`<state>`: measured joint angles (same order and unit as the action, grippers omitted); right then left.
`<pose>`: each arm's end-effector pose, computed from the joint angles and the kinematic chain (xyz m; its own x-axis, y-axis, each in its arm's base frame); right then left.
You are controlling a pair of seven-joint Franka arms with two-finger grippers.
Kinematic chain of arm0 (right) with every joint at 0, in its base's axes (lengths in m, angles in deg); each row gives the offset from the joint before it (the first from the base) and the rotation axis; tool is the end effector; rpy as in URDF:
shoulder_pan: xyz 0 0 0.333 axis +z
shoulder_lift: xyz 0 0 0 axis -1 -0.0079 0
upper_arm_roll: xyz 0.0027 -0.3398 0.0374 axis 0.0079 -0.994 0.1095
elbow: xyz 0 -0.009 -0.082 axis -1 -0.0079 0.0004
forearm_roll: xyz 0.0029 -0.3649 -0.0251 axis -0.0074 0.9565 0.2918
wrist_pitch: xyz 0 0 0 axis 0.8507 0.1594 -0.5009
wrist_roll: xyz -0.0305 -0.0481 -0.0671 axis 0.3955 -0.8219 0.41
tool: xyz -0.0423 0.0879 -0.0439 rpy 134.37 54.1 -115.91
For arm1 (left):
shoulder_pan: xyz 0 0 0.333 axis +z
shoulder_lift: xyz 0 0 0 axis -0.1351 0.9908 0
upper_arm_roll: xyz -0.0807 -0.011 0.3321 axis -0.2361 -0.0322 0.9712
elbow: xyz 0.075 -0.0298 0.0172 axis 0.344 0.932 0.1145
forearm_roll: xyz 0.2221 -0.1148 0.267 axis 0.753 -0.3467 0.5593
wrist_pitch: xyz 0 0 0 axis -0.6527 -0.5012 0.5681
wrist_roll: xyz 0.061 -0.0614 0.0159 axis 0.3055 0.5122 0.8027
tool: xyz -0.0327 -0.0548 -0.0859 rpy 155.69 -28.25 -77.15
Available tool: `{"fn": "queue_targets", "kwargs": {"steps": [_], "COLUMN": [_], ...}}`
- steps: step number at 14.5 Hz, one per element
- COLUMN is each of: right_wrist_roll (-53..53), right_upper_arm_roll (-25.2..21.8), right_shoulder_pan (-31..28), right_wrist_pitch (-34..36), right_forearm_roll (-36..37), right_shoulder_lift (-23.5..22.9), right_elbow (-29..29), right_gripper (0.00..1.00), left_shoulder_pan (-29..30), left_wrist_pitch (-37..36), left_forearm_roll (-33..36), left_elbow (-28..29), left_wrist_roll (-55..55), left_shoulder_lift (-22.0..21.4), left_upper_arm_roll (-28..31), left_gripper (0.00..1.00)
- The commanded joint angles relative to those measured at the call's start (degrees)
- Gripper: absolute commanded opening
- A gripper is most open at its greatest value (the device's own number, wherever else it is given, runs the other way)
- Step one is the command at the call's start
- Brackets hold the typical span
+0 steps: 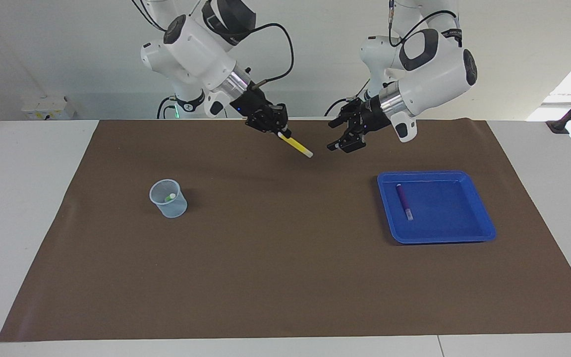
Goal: Transfer and insert pens with both arms
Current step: 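Grasp the yellow pen with the right gripper while the left gripper releases, then carry the yellow pen to the cup while the left gripper reaches the purple pen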
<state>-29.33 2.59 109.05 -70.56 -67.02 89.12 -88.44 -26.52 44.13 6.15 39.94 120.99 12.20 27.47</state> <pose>0.4764 0.2267 0.5835 0.9674 -0.2318 -0.1018 -0.2483 -0.7912 -0.5589 0.4769 -0.2360 0.5695 0.1218 0.7184 -0.6849 0.9730 -0.2228 -0.0607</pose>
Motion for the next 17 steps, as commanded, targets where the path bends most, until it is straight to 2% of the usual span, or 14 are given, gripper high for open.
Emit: {"fn": "queue_targets", "kwargs": {"steps": [1,4,6,7,9,11,14,17], "right_wrist_roll": [18.6,43.2,51.6,53.0,55.7,58.2,58.8,58.7], "right_upper_arm_roll": [0.2,0.2,0.2,0.2,0.2,0.2,0.2,0.2], "right_shoulder_pan": [-9.4,-12.9,-13.4,-14.6,-16.6,-17.4,-18.6,-19.5], "right_wrist_pitch": [13.0,14.5,13.3,13.2,12.9,12.5,8.7,7.6], "right_forearm_roll": [9.8,25.5,33.4,34.1,34.8,37.0,37.1,37.0], "right_shoulder_lift": [-2.0,-2.9,-2.7,-2.6,-2.4,-2.0,-2.0,-2.0], "right_elbow": [6.5,8.1,6.7,5.8,4.0,1.6,-1.9,-3.8], "right_gripper": [0.0,0.0,0.0,0.0,0.0,0.0,0.0,0.0], "left_shoulder_pan": [-0.1,2.0,4.0,6.0,11.8,14.4,15.1,15.2], "left_wrist_pitch": [1.1,0.9,1.0,1.2,2.6,5.9,13.7,19.0], "left_forearm_roll": [0.1,8.6,14.4,16.0,18.0,18.7,27.7,32.6], "left_elbow": [2.0,4.1,6.2,7.4,9.9,12.3,15.0,15.0], "left_wrist_roll": [-5.3,-16.4,-26.5,-31.6,-49.8,-62.9,-74.2,-82.6], "left_shoulder_lift": [-1.7,-2.5,-3.0,-3.0,-2.9,-2.1,0.2,4.3], "left_upper_arm_roll": [0.9,1.1,1.2,1.2,1.1,1.2,1.2,1.2], "left_gripper": [1.0,1.0,1.0,1.0,1.0,1.0,1.0,1.0]}}
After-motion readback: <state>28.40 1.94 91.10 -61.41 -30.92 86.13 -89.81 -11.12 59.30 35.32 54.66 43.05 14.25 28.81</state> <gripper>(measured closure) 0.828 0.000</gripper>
